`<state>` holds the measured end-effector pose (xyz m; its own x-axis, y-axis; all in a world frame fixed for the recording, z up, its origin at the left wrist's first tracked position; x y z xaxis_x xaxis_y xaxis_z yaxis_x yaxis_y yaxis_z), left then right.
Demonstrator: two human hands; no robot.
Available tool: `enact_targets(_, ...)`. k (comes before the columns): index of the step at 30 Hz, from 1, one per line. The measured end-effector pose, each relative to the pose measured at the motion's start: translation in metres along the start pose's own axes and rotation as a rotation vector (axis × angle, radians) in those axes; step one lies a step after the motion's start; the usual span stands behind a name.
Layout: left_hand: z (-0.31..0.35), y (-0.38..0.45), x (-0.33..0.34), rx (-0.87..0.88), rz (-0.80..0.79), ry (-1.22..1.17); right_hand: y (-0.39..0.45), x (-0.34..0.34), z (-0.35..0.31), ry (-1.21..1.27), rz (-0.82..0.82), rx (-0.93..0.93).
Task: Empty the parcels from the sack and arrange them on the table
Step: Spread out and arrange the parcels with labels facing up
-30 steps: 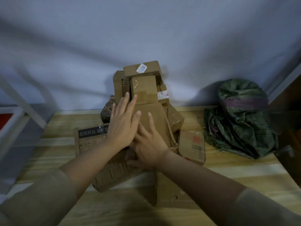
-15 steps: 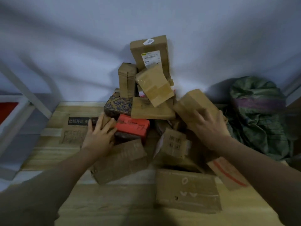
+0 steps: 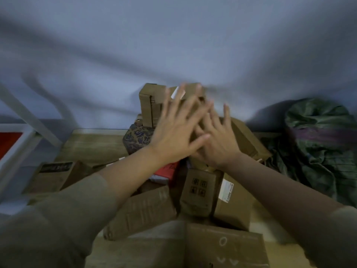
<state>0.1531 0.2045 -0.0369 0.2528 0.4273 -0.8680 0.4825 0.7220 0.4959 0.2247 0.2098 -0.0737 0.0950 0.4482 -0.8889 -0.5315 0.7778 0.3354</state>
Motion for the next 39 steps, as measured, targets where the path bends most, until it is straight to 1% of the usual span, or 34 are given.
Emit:
enact_targets(2,0.007,0.033,0.006,0.006,-0.04,0.041,0.019,0.001,-0.017,-0.085,-0.015,-0.081)
enact_targets(4,-0.008,0.058,0.024,-0.032,-0.141,0.062,0.033,0.009,-0.023,-0.005,-0.162,-0.068)
enact_targets(6,-0.022,0.076,0.051,0.005,-0.352,0.15,0.04,0.031,-0.032,0.045,-0.385,-0.131)
enact_targets(7,-0.025,0.081,0.063,0.03,-0.459,0.175,0.041,0.036,-0.037,-0.002,-0.456,-0.155)
enact_targets(8,-0.027,0.084,0.07,0.045,-0.538,0.185,0.041,0.036,-0.037,-0.102,-0.47,-0.154)
enact_targets(9,-0.028,0.087,0.072,0.046,-0.574,0.185,0.042,0.035,-0.035,-0.205,-0.422,-0.18)
enact_targets(10,-0.031,0.089,0.069,0.025,-0.561,0.175,0.043,0.034,-0.032,-0.261,-0.34,-0.213)
enact_targets(11,-0.037,0.09,0.065,-0.032,-0.528,0.142,0.044,0.035,-0.024,-0.263,-0.269,-0.227)
enact_targets(13,-0.061,0.082,0.058,-0.195,-0.465,0.049,0.037,0.042,-0.001,-0.257,-0.212,-0.242)
enact_targets(14,-0.077,0.071,0.055,-0.264,-0.425,0.013,0.032,0.047,0.014,-0.274,-0.223,-0.216)
enact_targets(16,-0.103,0.04,0.05,-0.301,-0.334,0.019,0.023,0.054,0.047,-0.32,-0.241,-0.126)
enact_targets(18,-0.124,-0.001,0.048,-0.291,-0.264,0.063,0.014,0.057,0.086,-0.293,-0.282,0.044)
enact_targets(19,-0.134,-0.019,0.046,-0.324,-0.259,0.049,0.009,0.059,0.105,-0.296,-0.309,0.123)
enact_targets(21,-0.151,-0.046,0.033,-0.428,-0.207,0.028,-0.003,0.065,0.137,-0.351,-0.358,0.23)
enact_targets(23,-0.167,-0.068,0.016,-0.534,-0.128,0.046,-0.015,0.071,0.151,-0.366,-0.369,0.281)
enact_targets(25,-0.186,-0.092,0.014,-0.653,-0.116,0.084,-0.018,0.07,0.139,-0.298,-0.288,0.246)
enact_targets(26,-0.197,-0.104,0.016,-0.748,-0.119,0.086,-0.015,0.066,0.123,-0.25,-0.229,0.188)
enact_targets(27,-0.206,-0.116,0.019,-0.868,-0.119,0.068,-0.011,0.064,0.101,-0.204,-0.189,0.106)
enact_targets(29,-0.209,-0.134,0.026,-1.085,-0.082,0.024,-0.003,0.06,0.047,-0.144,-0.173,-0.079)
enact_targets(30,-0.203,-0.136,0.03,-1.108,-0.066,0.046,0.0,0.06,0.019,-0.123,-0.174,-0.155)
enact_targets(31,-0.189,-0.131,0.037,-1.043,-0.071,0.081,0.003,0.062,-0.005,-0.105,-0.181,-0.212)
enact_targets(33,-0.148,-0.114,0.062,-0.769,-0.145,0.059,0.01,0.075,-0.044,-0.104,-0.226,-0.296)
enact_targets(35,-0.107,-0.103,0.098,-0.537,-0.321,-0.056,0.014,0.091,-0.067,-0.133,-0.278,-0.368)
enact_targets(37,-0.082,-0.102,0.133,-0.435,-0.545,-0.112,0.016,0.107,-0.072,-0.127,-0.332,-0.38)
enact_targets(39,-0.079,-0.1,0.154,-0.464,-0.659,-0.168,0.019,0.118,-0.066,-0.079,-0.385,-0.33)
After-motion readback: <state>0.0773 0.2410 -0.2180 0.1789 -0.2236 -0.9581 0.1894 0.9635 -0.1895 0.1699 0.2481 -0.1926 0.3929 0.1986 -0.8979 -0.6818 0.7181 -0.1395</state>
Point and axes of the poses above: each hand's wrist, its own y-axis towards the middle knuckle, its own x-axis out of the palm, z = x × y, the point moved 8 cm from there along y, towards the middle knuckle, and after that the axes turned 6 degrees about -y, right-handed, at the moved point
